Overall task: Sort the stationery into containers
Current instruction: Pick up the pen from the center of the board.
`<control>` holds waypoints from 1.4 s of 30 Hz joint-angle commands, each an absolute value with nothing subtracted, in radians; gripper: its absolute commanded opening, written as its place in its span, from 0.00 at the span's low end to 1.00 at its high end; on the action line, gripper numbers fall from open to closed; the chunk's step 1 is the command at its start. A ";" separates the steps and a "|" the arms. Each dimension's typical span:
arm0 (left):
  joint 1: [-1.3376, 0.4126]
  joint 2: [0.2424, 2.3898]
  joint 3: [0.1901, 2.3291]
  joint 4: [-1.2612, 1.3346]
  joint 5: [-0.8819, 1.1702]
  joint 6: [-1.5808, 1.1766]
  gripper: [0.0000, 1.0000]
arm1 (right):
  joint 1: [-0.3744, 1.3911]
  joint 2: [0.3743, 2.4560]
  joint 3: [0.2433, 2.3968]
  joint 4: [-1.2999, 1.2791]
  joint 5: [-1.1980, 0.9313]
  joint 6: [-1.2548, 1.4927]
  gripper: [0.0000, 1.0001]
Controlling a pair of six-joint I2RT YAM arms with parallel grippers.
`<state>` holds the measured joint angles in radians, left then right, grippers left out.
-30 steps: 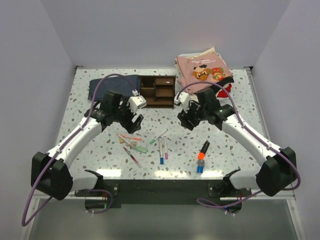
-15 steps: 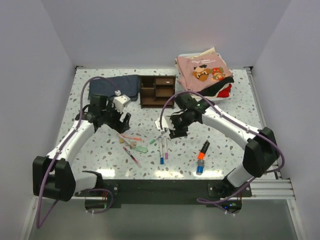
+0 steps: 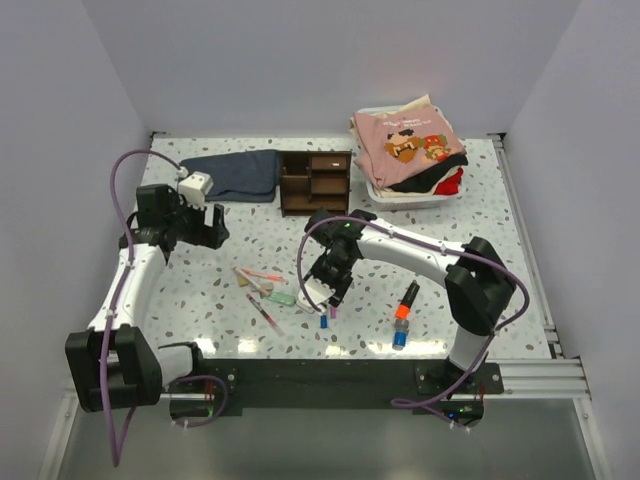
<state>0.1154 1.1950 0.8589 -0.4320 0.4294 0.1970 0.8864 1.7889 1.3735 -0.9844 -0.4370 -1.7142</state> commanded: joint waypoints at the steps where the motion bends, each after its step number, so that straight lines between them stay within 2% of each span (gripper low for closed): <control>1: 0.135 1.100 0.838 -0.328 0.427 0.123 0.92 | 0.907 1.815 1.427 -1.061 -0.411 -1.890 0.46; 5: 0.144 1.065 0.801 -0.319 0.414 0.107 0.92 | 0.925 1.839 1.419 -1.081 -0.408 -1.959 0.39; 34: 0.204 1.012 0.776 -0.348 0.408 0.080 0.92 | 0.992 1.954 1.324 -0.920 -0.288 -1.988 0.37; 40: 0.204 1.023 0.773 -0.339 0.416 0.075 0.92 | 1.002 2.002 1.330 -0.925 -0.256 -1.980 0.29; 42: 0.204 1.026 0.773 -0.341 0.422 0.075 0.92 | 1.002 2.029 1.353 -0.952 -0.249 -1.976 0.17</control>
<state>0.1955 1.0237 0.7570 -0.3607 0.3973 0.0898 0.9951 1.9453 1.3361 -0.9649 -0.2779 -1.9633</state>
